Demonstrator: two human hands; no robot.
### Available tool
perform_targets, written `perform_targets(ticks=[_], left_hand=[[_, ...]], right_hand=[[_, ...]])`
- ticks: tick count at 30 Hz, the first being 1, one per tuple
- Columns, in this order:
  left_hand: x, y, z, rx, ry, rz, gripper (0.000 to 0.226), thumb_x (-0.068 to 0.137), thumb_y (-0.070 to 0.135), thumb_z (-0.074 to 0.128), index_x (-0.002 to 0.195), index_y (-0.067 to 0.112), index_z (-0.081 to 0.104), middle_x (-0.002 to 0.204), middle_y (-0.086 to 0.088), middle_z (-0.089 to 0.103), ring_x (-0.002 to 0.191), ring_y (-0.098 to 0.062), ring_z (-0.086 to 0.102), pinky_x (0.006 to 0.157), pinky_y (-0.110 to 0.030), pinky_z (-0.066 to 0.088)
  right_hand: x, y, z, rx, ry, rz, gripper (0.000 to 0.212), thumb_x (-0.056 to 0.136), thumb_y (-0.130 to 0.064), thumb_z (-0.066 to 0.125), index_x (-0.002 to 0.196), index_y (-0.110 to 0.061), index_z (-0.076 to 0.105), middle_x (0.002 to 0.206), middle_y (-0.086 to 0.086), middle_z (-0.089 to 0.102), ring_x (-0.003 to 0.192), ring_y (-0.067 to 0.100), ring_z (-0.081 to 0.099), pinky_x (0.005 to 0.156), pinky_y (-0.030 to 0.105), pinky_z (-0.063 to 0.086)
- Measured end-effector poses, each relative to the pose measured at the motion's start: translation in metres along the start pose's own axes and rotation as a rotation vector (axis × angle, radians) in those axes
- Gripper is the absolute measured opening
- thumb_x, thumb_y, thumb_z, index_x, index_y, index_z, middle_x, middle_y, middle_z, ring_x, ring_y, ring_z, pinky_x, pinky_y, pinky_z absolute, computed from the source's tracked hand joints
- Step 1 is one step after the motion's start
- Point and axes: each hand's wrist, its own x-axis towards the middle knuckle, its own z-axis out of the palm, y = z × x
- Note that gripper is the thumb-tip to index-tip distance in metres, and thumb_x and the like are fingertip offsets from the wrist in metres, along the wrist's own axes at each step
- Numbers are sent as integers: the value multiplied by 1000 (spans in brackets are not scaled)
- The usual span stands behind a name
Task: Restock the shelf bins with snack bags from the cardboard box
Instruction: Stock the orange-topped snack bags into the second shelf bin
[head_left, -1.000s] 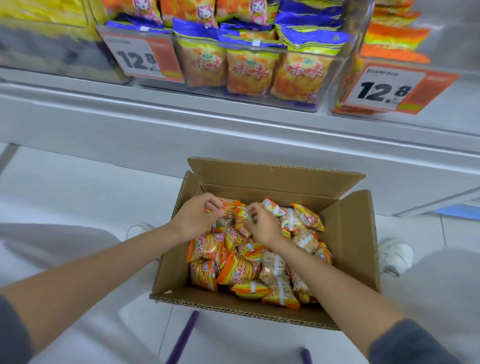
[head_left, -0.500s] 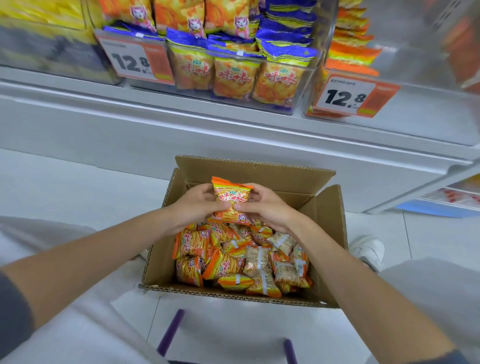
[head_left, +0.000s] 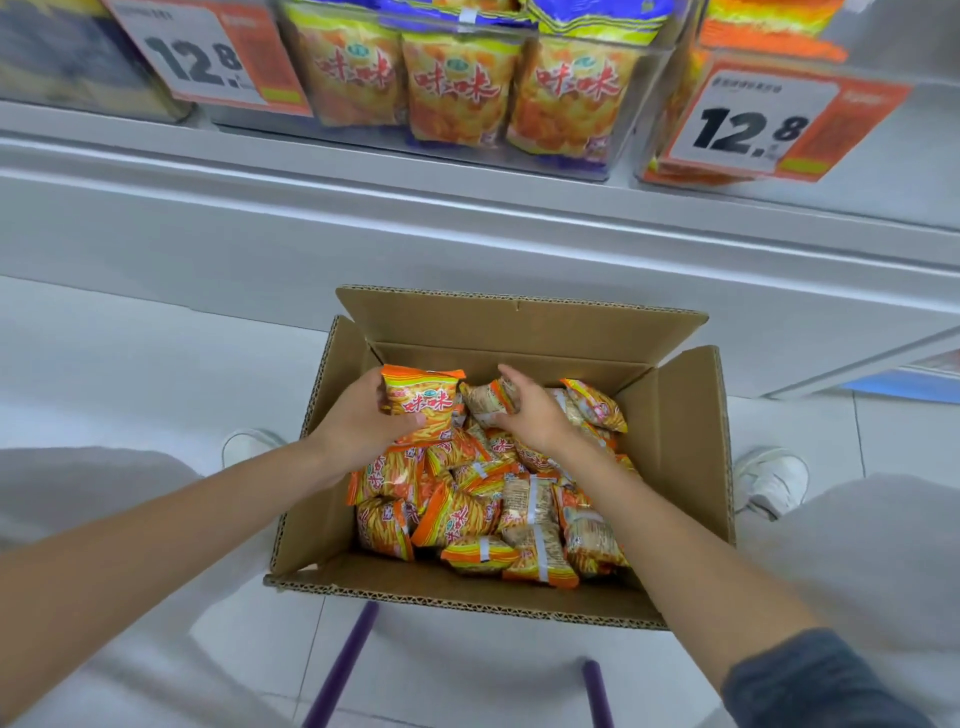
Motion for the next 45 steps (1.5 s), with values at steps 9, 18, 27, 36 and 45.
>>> perform_targets(ticks=[9,18,27,36,45], left_hand=[[1,-6,-2,15,-12,-10,49,86,14,71,130,17,48,119,0,63,109,-16,60,89,-32,52],[-4,13,-3,131,11,183,51,89,18,69,133,21,44,124,2,60,115,-17,58,99,-39,50],[-45,76,23,-45,-178,336,57,88,21,70,132,24,35,117,9,56,100,2,58,69,-9,49],[-69,138,20,-184,-72,364,46,91,37,65,130,24,45,122,3,62,108,-15,63,96,-39,51],[-108,209,7,-535,-414,262,64,79,70,47,115,19,61,113,-9,65,110,-25,60,99,-47,46]], right_hand=[[6,16,20,-176,66,-93,23,89,-17,67,106,-14,52,106,5,51,97,24,50,78,33,39],[-37,-46,-59,403,-28,-16,25,91,-16,66,114,-7,61,87,11,65,67,17,62,57,24,54],[-110,-110,-122,406,171,103,42,85,-47,68,79,-7,58,59,6,59,40,8,53,43,20,48],[-176,-155,-190,322,31,-114,31,86,-43,67,108,-20,68,113,0,69,102,12,64,83,22,50],[-206,-181,-239,374,9,-194,55,88,1,64,139,-16,51,124,10,64,112,23,63,99,39,51]])
